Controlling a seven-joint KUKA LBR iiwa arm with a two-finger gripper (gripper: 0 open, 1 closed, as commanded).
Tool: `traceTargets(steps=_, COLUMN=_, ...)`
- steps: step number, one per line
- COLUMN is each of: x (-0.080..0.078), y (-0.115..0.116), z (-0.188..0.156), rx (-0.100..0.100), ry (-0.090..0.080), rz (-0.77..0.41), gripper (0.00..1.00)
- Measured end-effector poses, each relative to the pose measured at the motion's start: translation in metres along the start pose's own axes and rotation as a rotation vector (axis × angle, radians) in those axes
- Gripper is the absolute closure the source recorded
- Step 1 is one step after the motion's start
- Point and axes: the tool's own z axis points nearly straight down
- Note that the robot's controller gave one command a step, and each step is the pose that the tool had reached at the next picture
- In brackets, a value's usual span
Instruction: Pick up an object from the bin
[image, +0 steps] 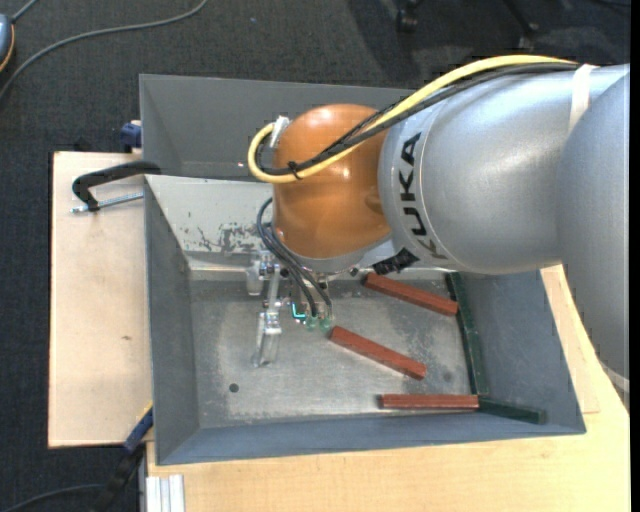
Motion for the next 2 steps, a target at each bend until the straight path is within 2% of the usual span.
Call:
traceTargets(steps=1, x=0.022, y=-0.035, z=0.092, rx=0.004, ry=0.006, rz=0.543, gripper=0.0)
traceTargets(steps=2, x=-0.022, y=-0.111, z=0.126, rx=0.003, ry=-0.005, rz=0.48, gripper=0.0)
